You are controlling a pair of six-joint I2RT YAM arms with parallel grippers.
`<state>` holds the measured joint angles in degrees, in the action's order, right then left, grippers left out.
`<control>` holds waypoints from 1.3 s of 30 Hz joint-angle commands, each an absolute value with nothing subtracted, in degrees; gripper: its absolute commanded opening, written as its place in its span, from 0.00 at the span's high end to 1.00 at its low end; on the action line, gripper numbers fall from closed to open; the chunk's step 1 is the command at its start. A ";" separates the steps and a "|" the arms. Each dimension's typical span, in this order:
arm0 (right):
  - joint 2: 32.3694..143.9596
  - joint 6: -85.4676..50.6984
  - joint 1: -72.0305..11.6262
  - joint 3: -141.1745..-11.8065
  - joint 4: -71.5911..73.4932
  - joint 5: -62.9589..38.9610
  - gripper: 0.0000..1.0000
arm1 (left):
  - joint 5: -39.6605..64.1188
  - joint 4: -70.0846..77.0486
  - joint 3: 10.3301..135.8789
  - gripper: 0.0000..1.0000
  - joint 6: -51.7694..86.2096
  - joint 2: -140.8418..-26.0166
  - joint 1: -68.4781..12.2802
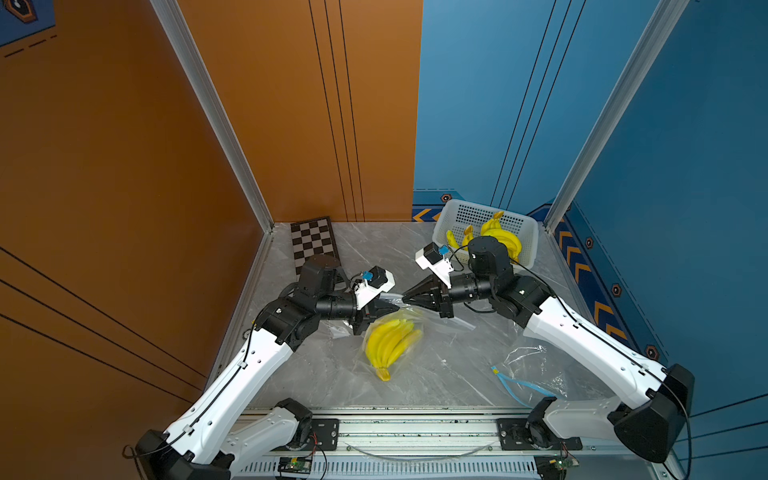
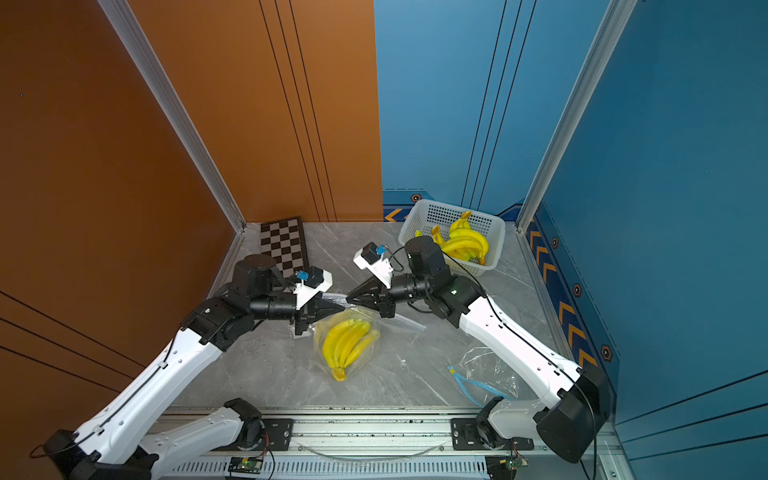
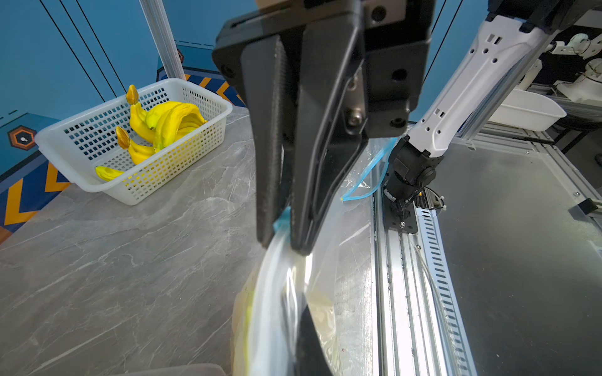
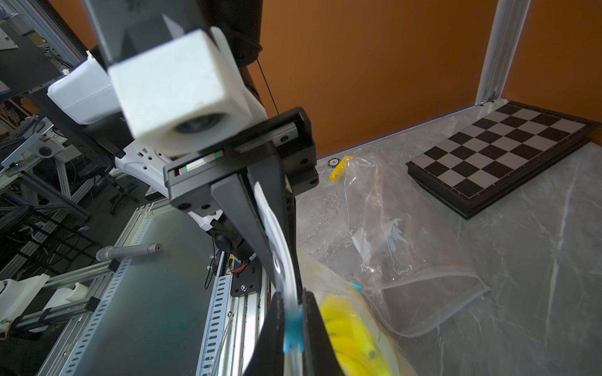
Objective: Open the zip-top bag and take out the banana
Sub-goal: Unzip the zipper on the zipper food storage bag, then open the zipper of the food storage bag at the center of the board.
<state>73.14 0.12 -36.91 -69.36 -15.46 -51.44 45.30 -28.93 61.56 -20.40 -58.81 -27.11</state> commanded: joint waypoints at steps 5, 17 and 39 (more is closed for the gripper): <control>63.87 0.53 -30.58 -61.80 -19.92 -50.66 0.90 | 47.81 -26.63 60.21 1.00 -16.48 -57.16 -24.55; 45.35 3.43 -20.48 -52.59 -35.47 -49.47 0.88 | 40.11 -32.08 59.68 1.00 -23.00 -57.83 -22.06; 52.20 3.32 -19.77 -70.89 -41.82 -43.11 0.01 | 43.59 -42.71 73.14 1.00 -34.63 -64.95 -37.20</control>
<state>46.89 0.67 -21.80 -69.47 -40.60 -41.95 42.19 -37.67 73.45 -30.20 -65.65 -36.25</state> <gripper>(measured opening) 0.989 0.050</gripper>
